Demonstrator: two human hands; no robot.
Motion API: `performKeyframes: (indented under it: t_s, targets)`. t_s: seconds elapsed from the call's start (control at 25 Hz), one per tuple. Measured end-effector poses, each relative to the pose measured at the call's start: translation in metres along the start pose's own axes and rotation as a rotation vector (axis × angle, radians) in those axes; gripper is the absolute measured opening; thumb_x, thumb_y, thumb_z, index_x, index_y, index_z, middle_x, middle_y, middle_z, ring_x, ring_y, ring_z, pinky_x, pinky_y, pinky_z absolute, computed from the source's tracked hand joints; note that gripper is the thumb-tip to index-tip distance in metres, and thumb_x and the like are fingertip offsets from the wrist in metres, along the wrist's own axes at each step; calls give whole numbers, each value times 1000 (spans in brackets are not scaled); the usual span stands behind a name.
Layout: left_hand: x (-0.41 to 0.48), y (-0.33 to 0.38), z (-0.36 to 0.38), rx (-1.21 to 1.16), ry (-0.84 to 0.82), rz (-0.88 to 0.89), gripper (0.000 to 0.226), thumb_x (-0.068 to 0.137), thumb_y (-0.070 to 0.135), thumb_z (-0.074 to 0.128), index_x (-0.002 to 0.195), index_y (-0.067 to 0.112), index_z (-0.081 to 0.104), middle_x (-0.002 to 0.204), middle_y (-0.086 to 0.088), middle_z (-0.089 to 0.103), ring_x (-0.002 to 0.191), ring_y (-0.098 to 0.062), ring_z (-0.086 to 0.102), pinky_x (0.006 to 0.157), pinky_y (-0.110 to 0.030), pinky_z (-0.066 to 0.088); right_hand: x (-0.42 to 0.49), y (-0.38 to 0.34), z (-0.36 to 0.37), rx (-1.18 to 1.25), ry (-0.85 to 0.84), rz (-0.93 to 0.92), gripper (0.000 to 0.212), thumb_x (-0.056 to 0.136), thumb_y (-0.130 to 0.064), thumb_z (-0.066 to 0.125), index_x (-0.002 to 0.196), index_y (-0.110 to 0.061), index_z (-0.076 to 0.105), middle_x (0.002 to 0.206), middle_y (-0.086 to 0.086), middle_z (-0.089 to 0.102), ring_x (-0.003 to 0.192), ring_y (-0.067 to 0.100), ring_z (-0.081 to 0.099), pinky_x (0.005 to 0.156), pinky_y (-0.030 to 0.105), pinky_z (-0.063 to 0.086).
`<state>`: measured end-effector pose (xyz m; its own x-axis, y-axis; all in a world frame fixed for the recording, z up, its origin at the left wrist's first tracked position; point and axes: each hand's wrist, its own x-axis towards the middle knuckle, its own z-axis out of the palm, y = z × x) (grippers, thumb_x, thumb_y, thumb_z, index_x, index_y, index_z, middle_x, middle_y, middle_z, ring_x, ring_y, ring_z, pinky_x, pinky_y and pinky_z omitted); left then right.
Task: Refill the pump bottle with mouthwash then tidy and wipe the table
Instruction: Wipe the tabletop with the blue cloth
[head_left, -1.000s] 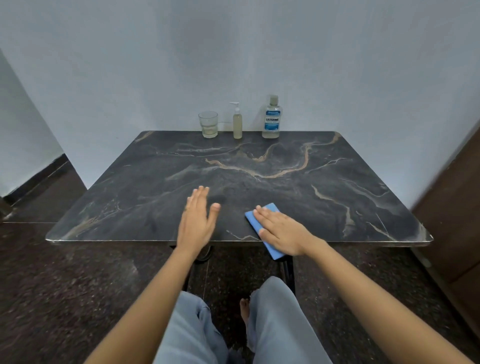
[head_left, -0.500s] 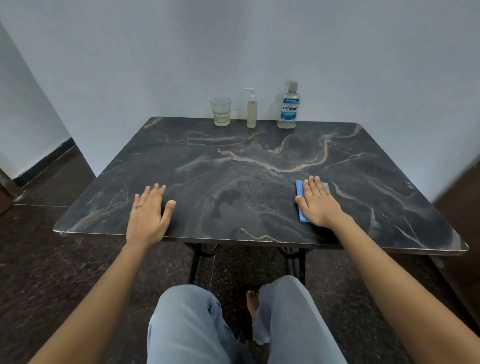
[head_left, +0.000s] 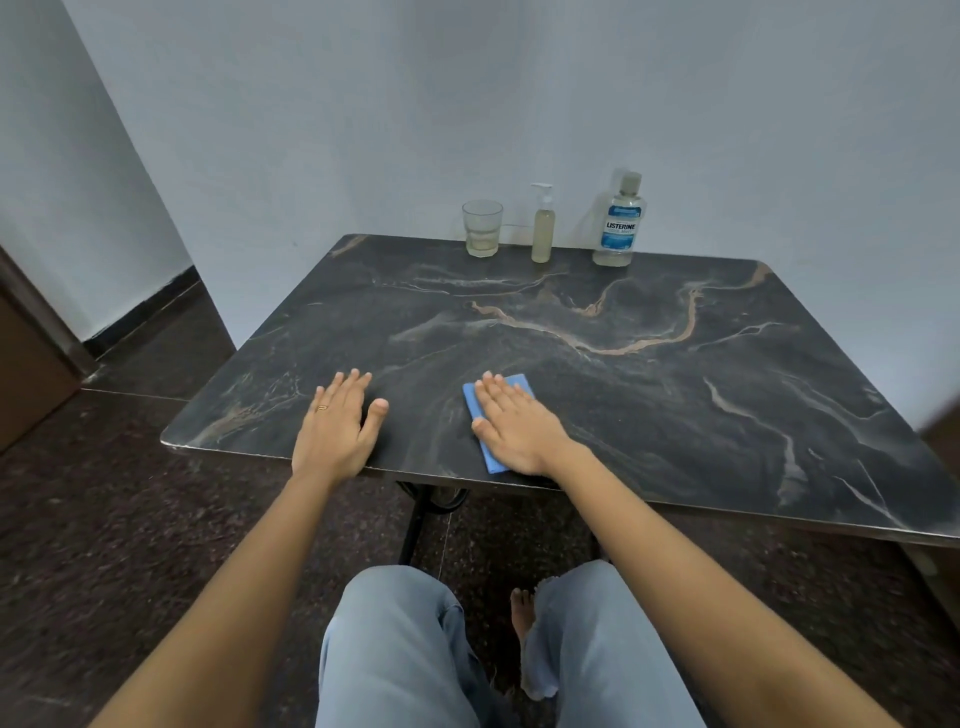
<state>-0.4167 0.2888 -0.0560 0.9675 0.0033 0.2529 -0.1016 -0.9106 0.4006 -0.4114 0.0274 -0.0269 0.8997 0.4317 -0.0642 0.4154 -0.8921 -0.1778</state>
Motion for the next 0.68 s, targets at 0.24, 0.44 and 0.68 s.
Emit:
performKeyframes:
  t_s: [0.24, 0.44, 0.68]
  targets:
    - [1, 0, 0, 9, -1, 24, 84, 89, 67, 6, 150, 15, 32, 158, -5, 28, 149, -18, 14, 122, -37, 5, -67, 60, -11, -54, 43, -41, 77, 94, -57, 2, 153, -9, 7, 161, 7, 3, 149, 15, 3, 119, 27, -1]
    - [3, 0, 4, 17, 9, 16, 81, 91, 65, 7, 150, 16, 31, 158, -4, 28, 149, -17, 13, 122, -36, 6, -35, 113, -14, -22, 66, 310, 60, 102, -42, 17, 153, -10, 6, 161, 7, 2, 149, 16, 0, 121, 34, 0]
    - [2, 2, 2, -2, 15, 3, 78, 93, 64, 12, 151, 14, 29, 158, -4, 27, 149, -15, 13, 122, -36, 8, 56, 52, -10, -20, 31, 223, 61, 103, -39, 15, 152, -6, 4, 161, 10, 0, 149, 21, -2, 121, 37, -1]
